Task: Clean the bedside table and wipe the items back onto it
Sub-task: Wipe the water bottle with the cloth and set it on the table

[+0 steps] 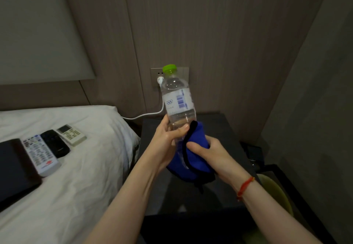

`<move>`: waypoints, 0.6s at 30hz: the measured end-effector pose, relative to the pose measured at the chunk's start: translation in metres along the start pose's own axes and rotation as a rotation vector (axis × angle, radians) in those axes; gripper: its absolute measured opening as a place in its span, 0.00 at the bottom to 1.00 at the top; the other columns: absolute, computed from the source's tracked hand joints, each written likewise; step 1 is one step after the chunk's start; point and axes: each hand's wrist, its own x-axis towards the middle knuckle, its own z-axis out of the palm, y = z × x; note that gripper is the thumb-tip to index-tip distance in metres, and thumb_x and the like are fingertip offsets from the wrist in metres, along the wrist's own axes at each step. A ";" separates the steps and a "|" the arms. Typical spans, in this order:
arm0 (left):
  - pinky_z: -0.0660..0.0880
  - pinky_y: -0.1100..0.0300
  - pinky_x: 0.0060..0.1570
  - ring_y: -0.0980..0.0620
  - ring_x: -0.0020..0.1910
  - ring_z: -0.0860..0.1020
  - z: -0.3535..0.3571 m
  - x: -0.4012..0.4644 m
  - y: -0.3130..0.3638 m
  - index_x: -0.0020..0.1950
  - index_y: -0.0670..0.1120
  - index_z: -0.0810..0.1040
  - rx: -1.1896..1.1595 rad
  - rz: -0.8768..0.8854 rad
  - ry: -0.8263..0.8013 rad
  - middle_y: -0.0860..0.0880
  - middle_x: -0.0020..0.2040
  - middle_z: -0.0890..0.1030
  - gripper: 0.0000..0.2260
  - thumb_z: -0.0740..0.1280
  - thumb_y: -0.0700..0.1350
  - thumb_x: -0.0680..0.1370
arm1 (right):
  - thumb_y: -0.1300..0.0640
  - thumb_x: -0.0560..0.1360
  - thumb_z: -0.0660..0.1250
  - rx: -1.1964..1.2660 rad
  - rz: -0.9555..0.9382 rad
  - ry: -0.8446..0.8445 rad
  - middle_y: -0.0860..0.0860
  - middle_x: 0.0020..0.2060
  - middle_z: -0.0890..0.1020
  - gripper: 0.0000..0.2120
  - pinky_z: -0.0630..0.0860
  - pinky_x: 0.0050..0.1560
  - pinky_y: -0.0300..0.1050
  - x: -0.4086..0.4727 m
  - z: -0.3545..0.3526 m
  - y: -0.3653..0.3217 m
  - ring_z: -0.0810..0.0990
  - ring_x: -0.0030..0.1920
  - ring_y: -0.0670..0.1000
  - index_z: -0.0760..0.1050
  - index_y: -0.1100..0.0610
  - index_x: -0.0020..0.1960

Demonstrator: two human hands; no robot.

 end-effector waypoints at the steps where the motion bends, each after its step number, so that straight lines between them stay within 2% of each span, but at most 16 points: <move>1: 0.79 0.60 0.47 0.50 0.52 0.81 0.002 0.001 0.003 0.67 0.42 0.70 -0.005 -0.018 0.005 0.45 0.53 0.82 0.27 0.69 0.35 0.68 | 0.55 0.70 0.71 -0.046 -0.020 0.049 0.49 0.45 0.83 0.09 0.77 0.42 0.34 0.001 0.001 -0.004 0.82 0.47 0.49 0.77 0.52 0.50; 2: 0.79 0.59 0.48 0.49 0.53 0.81 0.005 0.003 0.007 0.68 0.42 0.69 -0.003 -0.027 0.017 0.44 0.55 0.81 0.28 0.70 0.37 0.68 | 0.55 0.68 0.73 -0.105 -0.051 0.107 0.48 0.44 0.83 0.11 0.76 0.41 0.33 0.001 0.001 -0.006 0.82 0.47 0.49 0.76 0.52 0.49; 4: 0.78 0.55 0.53 0.47 0.56 0.79 0.011 0.007 0.018 0.69 0.42 0.66 -0.033 -0.013 0.070 0.43 0.58 0.79 0.30 0.72 0.42 0.70 | 0.51 0.62 0.77 -0.281 -0.115 0.237 0.47 0.48 0.81 0.23 0.75 0.48 0.36 0.001 0.003 -0.009 0.79 0.51 0.49 0.75 0.55 0.54; 6: 0.78 0.54 0.52 0.48 0.52 0.80 0.016 0.012 0.027 0.68 0.41 0.67 -0.105 0.015 0.143 0.44 0.53 0.79 0.25 0.69 0.45 0.73 | 0.47 0.61 0.77 -0.460 -0.128 0.322 0.42 0.54 0.74 0.35 0.70 0.55 0.38 -0.006 0.007 -0.012 0.73 0.58 0.45 0.70 0.55 0.64; 8: 0.79 0.56 0.48 0.50 0.46 0.79 0.017 0.013 0.030 0.67 0.40 0.69 -0.191 -0.001 0.183 0.45 0.48 0.79 0.20 0.64 0.44 0.77 | 0.48 0.64 0.75 -0.524 -0.175 0.348 0.40 0.55 0.69 0.37 0.66 0.59 0.36 -0.015 0.011 -0.012 0.68 0.58 0.41 0.64 0.53 0.69; 11: 0.76 0.52 0.54 0.48 0.48 0.78 0.013 0.009 0.028 0.68 0.39 0.69 -0.361 -0.070 0.180 0.43 0.49 0.78 0.20 0.61 0.45 0.78 | 0.48 0.68 0.72 -0.591 -0.376 0.340 0.45 0.61 0.75 0.33 0.68 0.65 0.42 -0.025 0.013 -0.012 0.72 0.61 0.43 0.65 0.52 0.69; 13: 0.75 0.50 0.55 0.47 0.48 0.78 0.010 0.007 0.026 0.64 0.39 0.71 -0.427 -0.088 0.168 0.42 0.48 0.79 0.17 0.61 0.45 0.77 | 0.50 0.71 0.70 -0.625 -0.470 0.331 0.45 0.59 0.76 0.27 0.68 0.63 0.37 -0.025 0.012 -0.016 0.75 0.60 0.43 0.69 0.53 0.67; 14: 0.75 0.50 0.55 0.46 0.47 0.78 0.011 0.007 0.025 0.61 0.39 0.72 -0.438 -0.090 0.159 0.42 0.47 0.79 0.17 0.62 0.46 0.75 | 0.52 0.72 0.69 -0.634 -0.504 0.335 0.43 0.55 0.78 0.23 0.69 0.59 0.31 -0.023 0.011 -0.019 0.76 0.56 0.41 0.71 0.54 0.65; 16: 0.74 0.51 0.55 0.47 0.47 0.78 0.014 0.005 0.023 0.57 0.41 0.75 -0.423 -0.099 0.134 0.43 0.48 0.80 0.19 0.64 0.48 0.70 | 0.56 0.75 0.65 -0.623 -0.540 0.345 0.40 0.42 0.79 0.13 0.69 0.45 0.23 -0.017 0.012 -0.030 0.77 0.42 0.35 0.75 0.51 0.60; 18: 0.74 0.52 0.54 0.47 0.48 0.79 0.017 0.003 0.019 0.57 0.42 0.76 -0.394 -0.115 0.105 0.43 0.50 0.81 0.19 0.64 0.49 0.69 | 0.59 0.78 0.61 -0.598 -0.542 0.324 0.40 0.29 0.74 0.06 0.67 0.33 0.25 -0.011 0.016 -0.043 0.74 0.31 0.34 0.74 0.48 0.49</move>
